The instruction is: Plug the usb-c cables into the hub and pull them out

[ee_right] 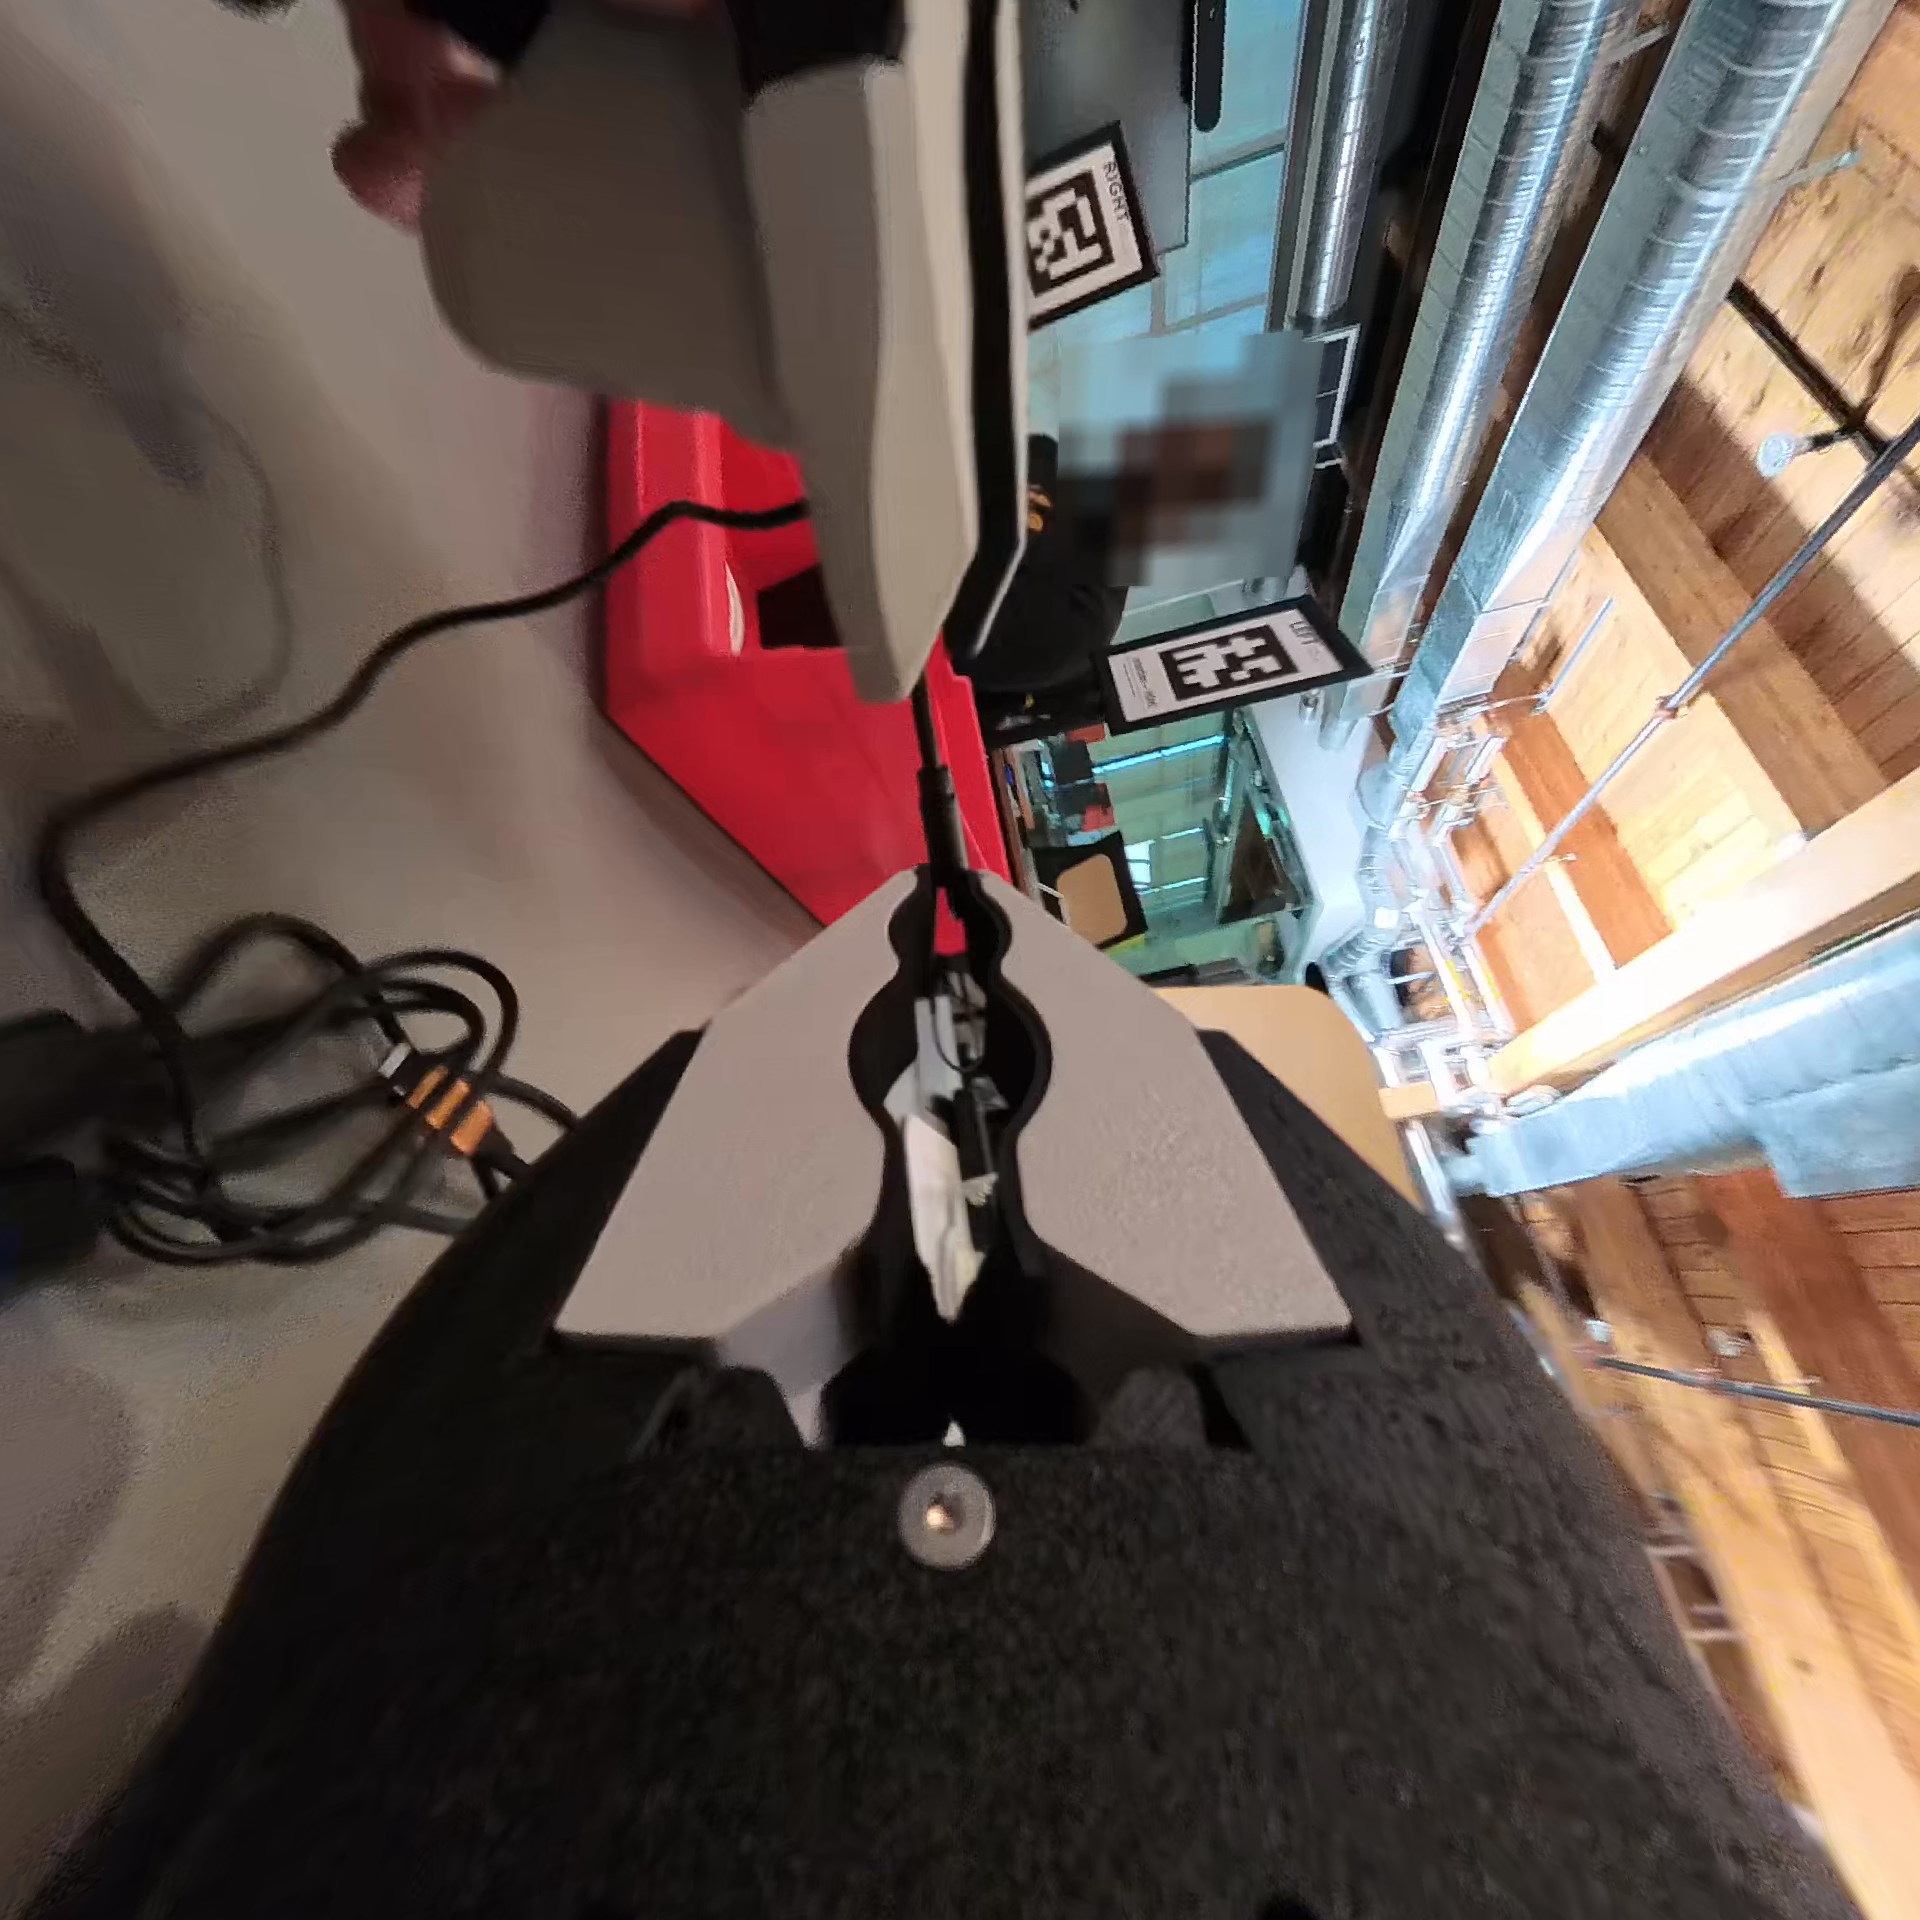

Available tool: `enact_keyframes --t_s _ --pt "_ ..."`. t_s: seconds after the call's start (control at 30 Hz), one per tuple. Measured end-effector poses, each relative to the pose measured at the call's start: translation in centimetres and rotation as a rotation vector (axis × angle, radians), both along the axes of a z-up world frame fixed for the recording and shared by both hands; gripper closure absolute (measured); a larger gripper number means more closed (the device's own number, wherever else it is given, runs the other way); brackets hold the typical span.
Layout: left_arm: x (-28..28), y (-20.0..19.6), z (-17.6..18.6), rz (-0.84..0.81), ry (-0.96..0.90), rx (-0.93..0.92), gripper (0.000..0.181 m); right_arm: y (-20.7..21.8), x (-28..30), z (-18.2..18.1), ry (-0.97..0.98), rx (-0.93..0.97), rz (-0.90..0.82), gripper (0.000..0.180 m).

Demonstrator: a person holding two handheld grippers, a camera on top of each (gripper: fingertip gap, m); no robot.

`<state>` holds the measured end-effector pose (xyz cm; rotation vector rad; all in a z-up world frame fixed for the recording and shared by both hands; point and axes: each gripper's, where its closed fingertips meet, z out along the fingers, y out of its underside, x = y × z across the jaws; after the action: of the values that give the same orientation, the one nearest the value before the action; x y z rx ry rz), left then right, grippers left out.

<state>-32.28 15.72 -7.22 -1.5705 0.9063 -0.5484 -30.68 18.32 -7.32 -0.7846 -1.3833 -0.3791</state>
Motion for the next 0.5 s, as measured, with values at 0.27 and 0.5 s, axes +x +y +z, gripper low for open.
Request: enact_keyframes --t_s 0.27,0.5 --pt "0.9 0.1 -0.8 0.01 -0.028 -0.02 0.156 -0.8 -1.7 -0.5 0.048 -0.046 -0.005 0.175" --pt "0.4 0.6 -1.0 0.033 -0.015 -0.018 0.171 -0.6 -1.8 -1.0 0.031 -0.029 -0.027 0.175"
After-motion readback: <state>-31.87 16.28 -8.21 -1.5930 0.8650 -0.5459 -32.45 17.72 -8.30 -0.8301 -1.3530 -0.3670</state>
